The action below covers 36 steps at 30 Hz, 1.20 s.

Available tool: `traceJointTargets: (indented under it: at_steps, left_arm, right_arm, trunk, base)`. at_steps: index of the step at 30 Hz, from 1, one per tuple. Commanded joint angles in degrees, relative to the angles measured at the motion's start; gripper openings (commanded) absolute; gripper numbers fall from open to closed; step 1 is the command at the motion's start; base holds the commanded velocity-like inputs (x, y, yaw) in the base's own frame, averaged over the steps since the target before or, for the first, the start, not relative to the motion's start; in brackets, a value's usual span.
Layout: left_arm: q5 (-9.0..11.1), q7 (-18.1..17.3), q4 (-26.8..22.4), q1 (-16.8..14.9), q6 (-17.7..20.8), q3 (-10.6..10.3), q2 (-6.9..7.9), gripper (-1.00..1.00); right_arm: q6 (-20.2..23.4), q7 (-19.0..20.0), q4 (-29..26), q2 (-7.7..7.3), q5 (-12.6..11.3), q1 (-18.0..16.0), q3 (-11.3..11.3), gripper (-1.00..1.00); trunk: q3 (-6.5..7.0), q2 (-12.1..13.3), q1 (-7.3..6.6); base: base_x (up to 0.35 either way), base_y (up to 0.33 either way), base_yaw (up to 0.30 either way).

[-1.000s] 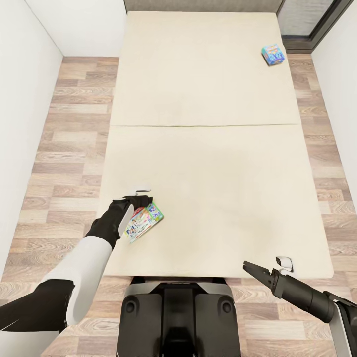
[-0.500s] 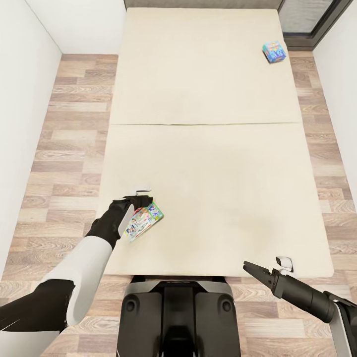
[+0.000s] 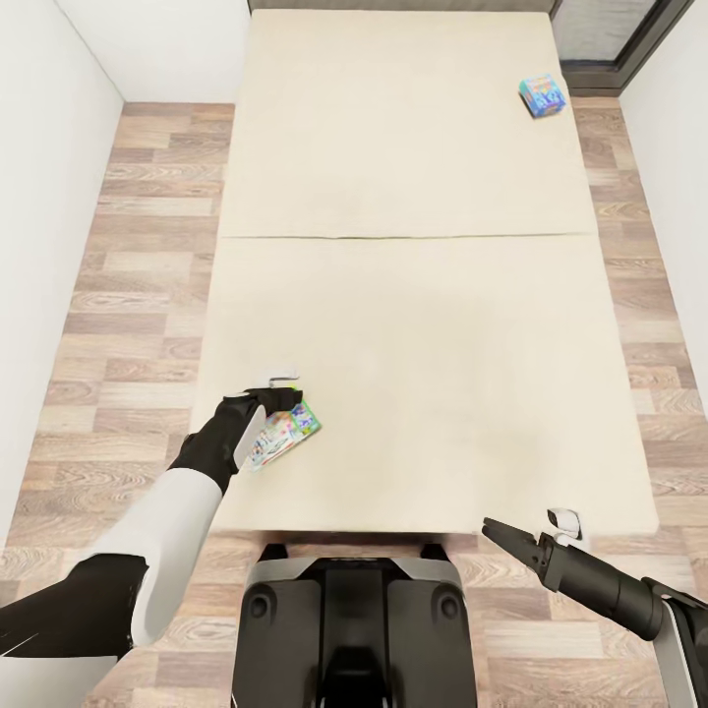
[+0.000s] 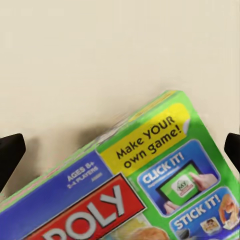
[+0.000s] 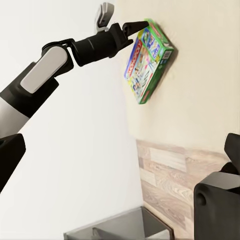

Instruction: Put all the toys in the child's room - the three board games (two on the bed and one on the table), the two jigsaw puzzles on the table, and the tennis ball on the table - inside the toy box on the table in the child's room.

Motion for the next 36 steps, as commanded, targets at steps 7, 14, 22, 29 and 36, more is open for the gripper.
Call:
traceJointTargets:
  at_steps: [7, 14, 22, 29, 36]
  left_arm:
    - [0.2, 0.2, -0.1, 0.0, 0.3, -0.1, -0.12, 1.00]
    - [0.2, 0.2, -0.1, 0.0, 0.3, -0.1, -0.07, 1.00]
    - [0.2, 0.2, -0.1, 0.0, 0.3, -0.1, -0.12, 1.00]
    - [0.2, 0.2, -0.1, 0.0, 0.3, -0.1, -0.13, 1.00]
    - [0.3, 0.2, -0.1, 0.0, 0.3, -0.1, -0.13, 1.00]
  right_arm:
    - [0.5, 0.1, 0.0, -0.01, -0.1, 0.0, 0.0, 1.00]
    - [0.5, 0.1, 0.0, -0.01, -0.1, 0.0, 0.0, 1.00]
    - [0.5, 0.1, 0.0, -0.01, -0.1, 0.0, 0.0, 1.00]
    - [0.5, 0.1, 0.0, -0.01, -0.1, 0.0, 0.0, 1.00]
    - [0.5, 0.1, 0.0, -0.01, -0.1, 0.0, 0.0, 1.00]
  trunk:
    - [-0.06, -0.1, 0.01]
    - [-0.06, -0.1, 0.01]
    - [-0.06, -0.1, 0.01]
    - [-0.06, -0.1, 0.01]
    - [-0.06, -0.1, 0.01]
  base:
    - [-0.148, 0.000, 0.000]
    - [-0.039, 0.000, 0.000]
    - [-0.093, 0.000, 0.000]
    - [-0.155, 0.000, 0.000]
    - [-0.039, 0.000, 0.000]
